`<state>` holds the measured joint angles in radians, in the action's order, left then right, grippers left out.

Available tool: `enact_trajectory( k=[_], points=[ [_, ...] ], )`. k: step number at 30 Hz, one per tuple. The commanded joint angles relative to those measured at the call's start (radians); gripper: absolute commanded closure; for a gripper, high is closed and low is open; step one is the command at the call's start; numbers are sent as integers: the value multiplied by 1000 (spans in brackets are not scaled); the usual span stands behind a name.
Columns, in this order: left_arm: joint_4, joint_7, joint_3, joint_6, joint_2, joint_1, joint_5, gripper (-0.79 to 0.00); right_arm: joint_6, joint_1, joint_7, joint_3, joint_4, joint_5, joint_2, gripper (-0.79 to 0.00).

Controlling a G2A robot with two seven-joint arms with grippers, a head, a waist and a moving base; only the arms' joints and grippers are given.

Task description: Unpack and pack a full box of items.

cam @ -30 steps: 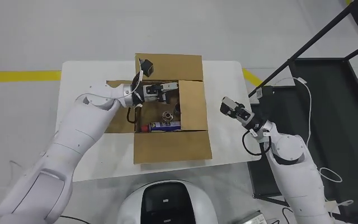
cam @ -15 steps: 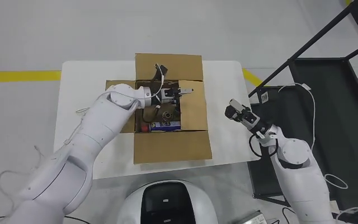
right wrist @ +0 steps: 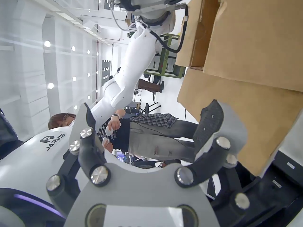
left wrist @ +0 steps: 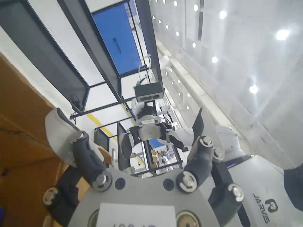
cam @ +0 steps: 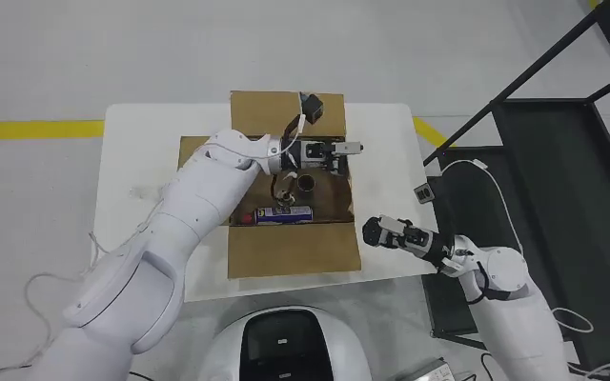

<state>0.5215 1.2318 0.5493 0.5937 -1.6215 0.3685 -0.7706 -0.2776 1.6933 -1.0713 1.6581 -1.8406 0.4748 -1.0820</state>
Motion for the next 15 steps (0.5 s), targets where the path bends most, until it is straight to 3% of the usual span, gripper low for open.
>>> enact_trajectory(
  k=[1,9,15],
  points=[
    [-6,8,-9,-13,-19,-3,-6,-785,-8,0,5,-10,8,-6,0,-785],
    [-72,0,-32,-5,-79,-23,11,-785,-124,-19,158,-57,52,-100,-9,-785],
    [-129,6,-24,-11,-100,-38,11,-785,-219,-10,301,-64,90,-144,-17,-785]
  ],
)
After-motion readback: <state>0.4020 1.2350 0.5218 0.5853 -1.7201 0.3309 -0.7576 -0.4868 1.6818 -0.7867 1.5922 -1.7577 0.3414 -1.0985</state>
